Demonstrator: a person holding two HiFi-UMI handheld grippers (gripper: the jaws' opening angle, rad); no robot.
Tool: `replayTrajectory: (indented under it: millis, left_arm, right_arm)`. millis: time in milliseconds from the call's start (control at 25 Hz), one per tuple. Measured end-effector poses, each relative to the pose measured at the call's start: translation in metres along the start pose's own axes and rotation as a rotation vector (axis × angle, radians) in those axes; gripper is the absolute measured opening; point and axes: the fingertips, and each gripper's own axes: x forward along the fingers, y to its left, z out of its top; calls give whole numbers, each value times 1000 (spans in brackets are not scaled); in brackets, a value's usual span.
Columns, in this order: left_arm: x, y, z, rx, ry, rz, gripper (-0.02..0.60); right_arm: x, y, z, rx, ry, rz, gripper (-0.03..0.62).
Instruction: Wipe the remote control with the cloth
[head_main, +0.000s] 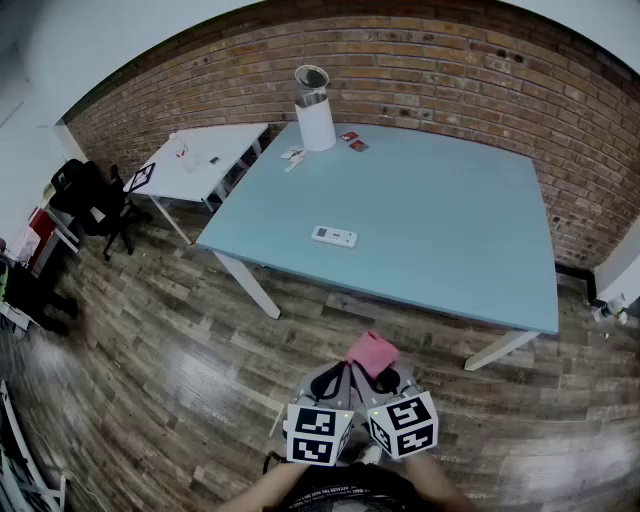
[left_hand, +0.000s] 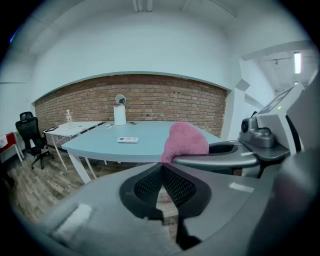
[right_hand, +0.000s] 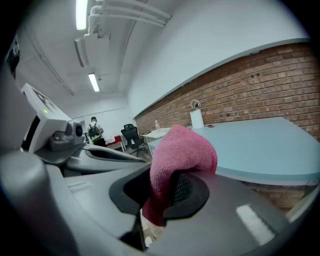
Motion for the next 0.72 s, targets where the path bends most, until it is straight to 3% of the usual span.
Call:
replayTrajectory:
  millis: [360, 720]
  left_arm:
    - [6, 6, -5, -3, 5, -9, 0]
    - [31, 43, -1, -24, 15, -30, 0]
  right_arm:
    - [6, -5, -3, 6, -2, -30, 61]
    - [49, -5, 2, 4, 32, -35, 63]
